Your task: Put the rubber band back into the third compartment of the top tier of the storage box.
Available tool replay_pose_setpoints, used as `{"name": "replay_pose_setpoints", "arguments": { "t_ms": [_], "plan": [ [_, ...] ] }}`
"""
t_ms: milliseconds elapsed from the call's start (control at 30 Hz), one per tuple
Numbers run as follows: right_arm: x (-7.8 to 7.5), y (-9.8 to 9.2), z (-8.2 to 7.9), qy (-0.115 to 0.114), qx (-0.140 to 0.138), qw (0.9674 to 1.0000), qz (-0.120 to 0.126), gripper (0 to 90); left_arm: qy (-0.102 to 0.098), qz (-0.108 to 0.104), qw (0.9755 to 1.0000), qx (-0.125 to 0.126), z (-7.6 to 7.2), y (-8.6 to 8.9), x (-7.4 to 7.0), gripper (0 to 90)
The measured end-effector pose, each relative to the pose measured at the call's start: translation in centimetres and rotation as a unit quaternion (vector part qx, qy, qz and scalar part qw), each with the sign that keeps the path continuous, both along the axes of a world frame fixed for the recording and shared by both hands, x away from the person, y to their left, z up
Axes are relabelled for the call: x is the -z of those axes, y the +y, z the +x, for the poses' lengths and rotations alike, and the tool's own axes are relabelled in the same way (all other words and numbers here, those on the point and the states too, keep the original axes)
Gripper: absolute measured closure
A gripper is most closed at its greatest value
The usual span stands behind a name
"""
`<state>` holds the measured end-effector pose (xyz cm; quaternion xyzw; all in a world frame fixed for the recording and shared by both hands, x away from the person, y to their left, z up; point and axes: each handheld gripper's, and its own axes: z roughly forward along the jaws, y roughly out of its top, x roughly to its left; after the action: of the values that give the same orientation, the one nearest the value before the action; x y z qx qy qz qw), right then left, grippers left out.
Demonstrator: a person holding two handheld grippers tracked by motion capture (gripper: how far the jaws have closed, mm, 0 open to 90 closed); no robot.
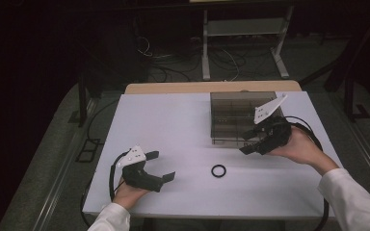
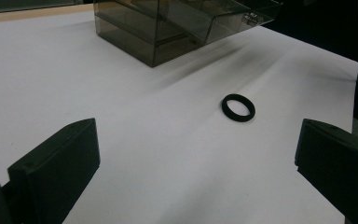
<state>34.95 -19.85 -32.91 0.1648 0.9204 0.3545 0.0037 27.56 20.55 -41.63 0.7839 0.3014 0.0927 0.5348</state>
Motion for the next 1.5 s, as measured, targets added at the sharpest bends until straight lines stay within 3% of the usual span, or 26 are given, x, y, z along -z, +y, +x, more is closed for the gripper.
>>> {"name": "replay_pose_setpoints", "arguments": {
  "t_ms": [333, 700, 1200, 1500],
  "plan": [
    [0.1, 1.2, -0.6, 0.003, 0.006, 0.9996, 0.027, 31.5, 0.001, 0.000, 1.0000, 0.002, 0.0, -0.1, 0.0, 0.0],
    [0.4, 2.8, -1.3, 0.001, 0.008, 0.9992, 0.039, 20.2, 0.001, 0.000, 1.0000, 0.003, 0.1, -0.1, 0.1, 0.0],
    [1.4, 5.0, -2.4, 0.009, -0.015, 0.9986, 0.049, 20.2, 0.001, 0.000, 1.0000, 0.005, 0.2, -0.1, 0.1, 0.0],
    [3.1, 6.0, -2.8, 0.015, -0.025, 0.9984, 0.048, 20.2, 0.001, 0.001, 1.0000, 0.005, 0.2, -0.1, 0.1, 0.0]
  ]
}}
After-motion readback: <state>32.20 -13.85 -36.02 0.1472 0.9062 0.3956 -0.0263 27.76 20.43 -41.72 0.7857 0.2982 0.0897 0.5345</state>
